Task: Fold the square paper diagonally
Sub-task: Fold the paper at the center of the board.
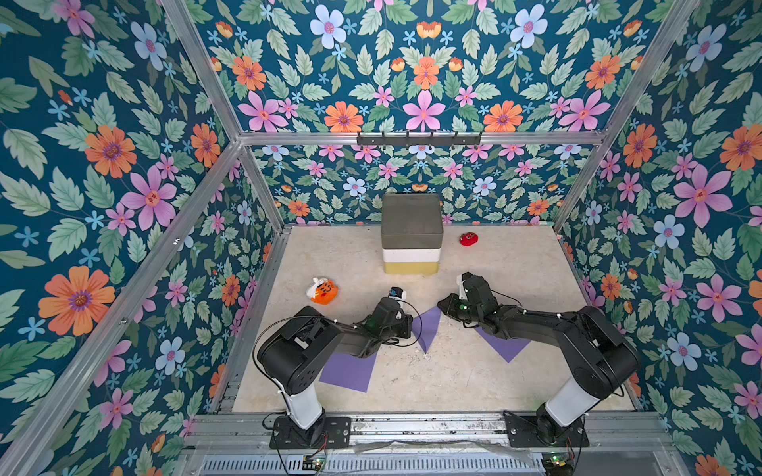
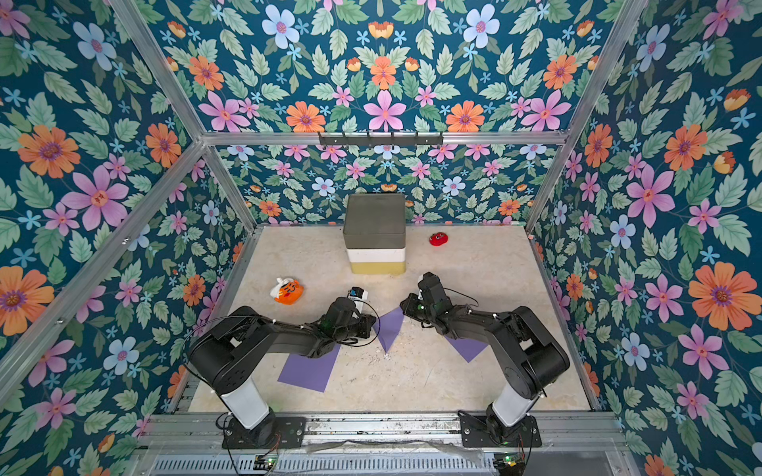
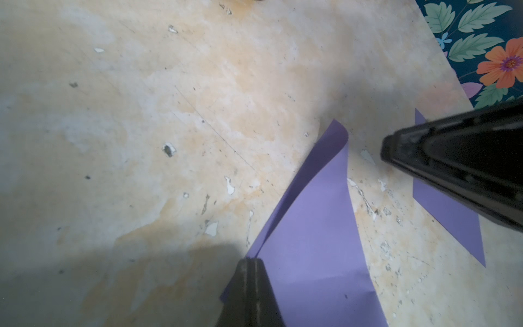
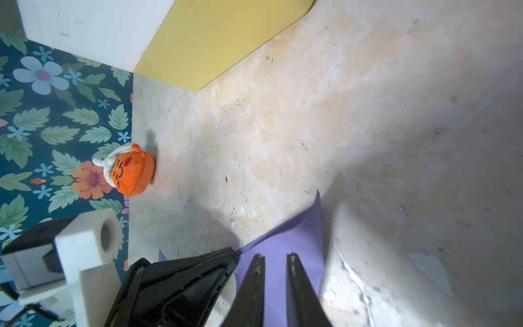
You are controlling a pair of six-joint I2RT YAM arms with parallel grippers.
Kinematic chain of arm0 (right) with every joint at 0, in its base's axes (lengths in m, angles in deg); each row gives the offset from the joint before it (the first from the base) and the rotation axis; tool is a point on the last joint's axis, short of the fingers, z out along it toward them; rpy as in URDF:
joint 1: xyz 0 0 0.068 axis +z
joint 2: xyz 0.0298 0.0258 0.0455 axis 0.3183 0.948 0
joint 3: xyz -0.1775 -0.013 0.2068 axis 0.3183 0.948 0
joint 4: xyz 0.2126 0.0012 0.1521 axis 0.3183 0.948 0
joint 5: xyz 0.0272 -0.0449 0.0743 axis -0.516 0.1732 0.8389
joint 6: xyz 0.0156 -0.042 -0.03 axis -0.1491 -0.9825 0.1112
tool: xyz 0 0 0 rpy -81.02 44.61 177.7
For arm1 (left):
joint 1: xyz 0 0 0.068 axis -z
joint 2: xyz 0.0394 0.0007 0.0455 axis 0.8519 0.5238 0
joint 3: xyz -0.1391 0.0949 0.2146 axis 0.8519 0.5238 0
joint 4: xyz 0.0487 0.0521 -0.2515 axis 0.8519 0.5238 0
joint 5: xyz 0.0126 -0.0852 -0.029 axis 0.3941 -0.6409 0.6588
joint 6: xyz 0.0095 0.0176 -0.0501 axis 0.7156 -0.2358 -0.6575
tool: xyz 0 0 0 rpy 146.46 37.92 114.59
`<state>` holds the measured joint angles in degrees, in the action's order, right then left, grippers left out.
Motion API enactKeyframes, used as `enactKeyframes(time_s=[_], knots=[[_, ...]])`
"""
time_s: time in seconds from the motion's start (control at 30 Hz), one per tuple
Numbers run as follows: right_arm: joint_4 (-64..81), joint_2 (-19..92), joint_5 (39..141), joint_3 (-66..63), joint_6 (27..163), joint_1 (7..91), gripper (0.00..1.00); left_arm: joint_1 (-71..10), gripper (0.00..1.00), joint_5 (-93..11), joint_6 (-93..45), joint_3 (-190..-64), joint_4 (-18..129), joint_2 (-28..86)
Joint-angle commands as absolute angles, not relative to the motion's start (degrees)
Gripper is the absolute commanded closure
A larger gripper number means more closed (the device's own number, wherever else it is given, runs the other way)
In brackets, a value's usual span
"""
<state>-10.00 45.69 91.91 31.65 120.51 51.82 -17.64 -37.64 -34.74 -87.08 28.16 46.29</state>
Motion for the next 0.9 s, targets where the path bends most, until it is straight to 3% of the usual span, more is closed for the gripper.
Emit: enactKeyframes(time_s=[0.0, 0.53, 0.87], knots=[[-11.9, 47.5, 93.2, 30.9, 121.1, 51.9, 0.81, -17.7, 1.00, -35.2, -34.1, -86.2, 47.8, 47.7], [-3.6, 50.2, 83.2, 30.7, 118.7, 49.3, 0.86, -17.6, 1.00, -35.3, -34.3, -86.0, 47.8, 47.8], [-7.5, 43.9, 90.4, 31.9, 117.9, 49.8, 0.84, -17.5, 1.00, -35.4, -34.2, -86.0, 47.7, 47.7]])
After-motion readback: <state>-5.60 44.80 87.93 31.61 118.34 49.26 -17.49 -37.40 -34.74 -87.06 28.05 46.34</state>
